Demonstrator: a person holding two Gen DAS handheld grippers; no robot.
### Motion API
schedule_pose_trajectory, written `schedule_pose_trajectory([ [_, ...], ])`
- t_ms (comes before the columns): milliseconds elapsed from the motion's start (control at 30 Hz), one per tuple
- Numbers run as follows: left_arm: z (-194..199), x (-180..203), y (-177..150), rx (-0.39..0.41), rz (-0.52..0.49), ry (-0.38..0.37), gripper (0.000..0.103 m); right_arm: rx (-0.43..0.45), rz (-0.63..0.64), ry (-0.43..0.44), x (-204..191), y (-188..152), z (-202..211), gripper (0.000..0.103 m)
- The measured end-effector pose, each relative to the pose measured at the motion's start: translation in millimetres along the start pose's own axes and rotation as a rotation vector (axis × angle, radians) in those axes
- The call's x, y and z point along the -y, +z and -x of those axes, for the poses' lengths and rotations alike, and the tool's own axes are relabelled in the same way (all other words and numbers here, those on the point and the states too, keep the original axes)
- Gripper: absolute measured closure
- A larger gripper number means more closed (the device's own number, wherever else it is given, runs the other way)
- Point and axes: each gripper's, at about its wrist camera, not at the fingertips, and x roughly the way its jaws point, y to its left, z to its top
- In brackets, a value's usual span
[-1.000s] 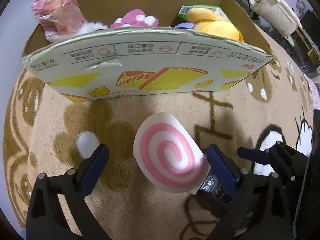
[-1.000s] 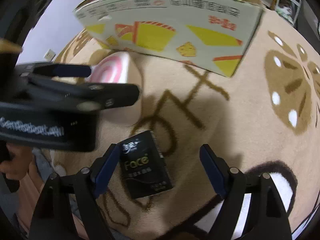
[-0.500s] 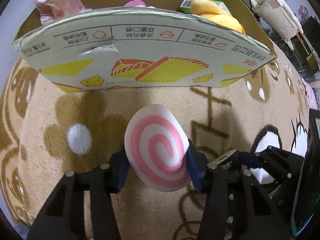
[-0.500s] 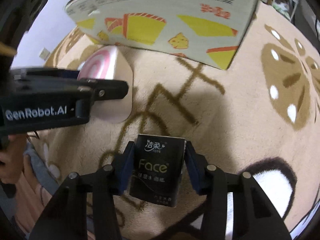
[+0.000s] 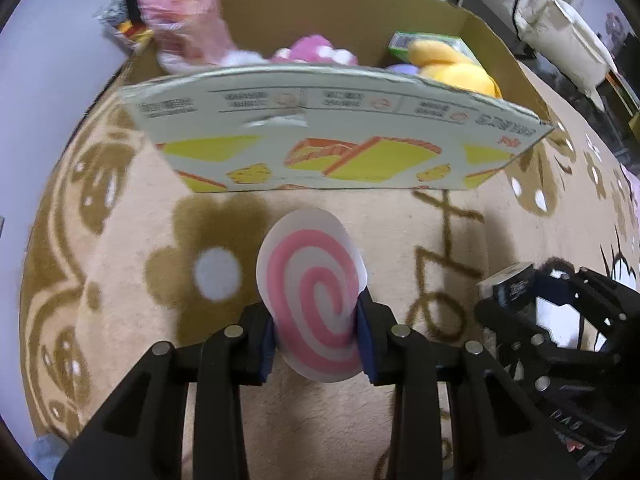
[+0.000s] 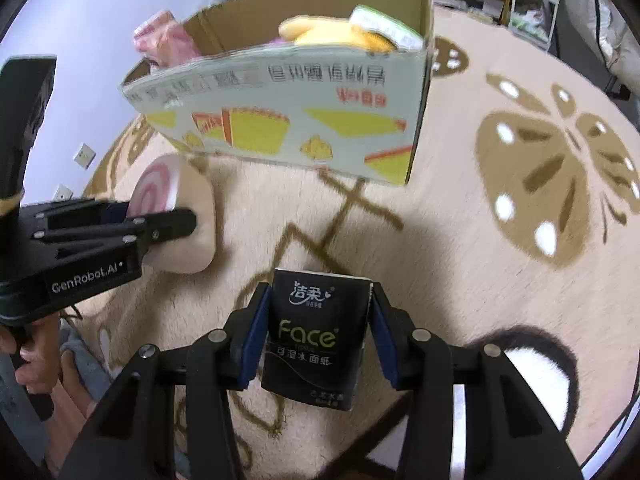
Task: Organize soft objects
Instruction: 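Carry the cake plush and Face tissue pack into the box and open both tools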
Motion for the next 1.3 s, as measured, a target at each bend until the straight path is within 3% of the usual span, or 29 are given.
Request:
schedule_pose_trajectory([
  [167,21,-9,-5,0.062,-0.002,0.019,0.071,0.089,-0.019,-0.019,13,1,27,0.053],
  [367,56,-9,-12,0.211,0.024,0.064,0.071,0.192,-0.051,-0.003,28,-1,60,0.053],
  [500,79,1,-19,0.32,0.012,0.134,0.071,0.279,-0.047,-0.001,21,-3,79,0.053],
  [733,112,9,-27,0.452,-0.012,0.182,0.07,0.433,-0.024,-0.008,10,-1,113,0.053],
  [933,116,14,-28,0.464,-0.024,0.19,0.07,0.526,0.006,0.002,0,9,132,0.053],
  [1300,107,12,-11,0.459,-0.014,0.191,0.07,0.591,0.054,0.005,-9,47,142,0.053],
])
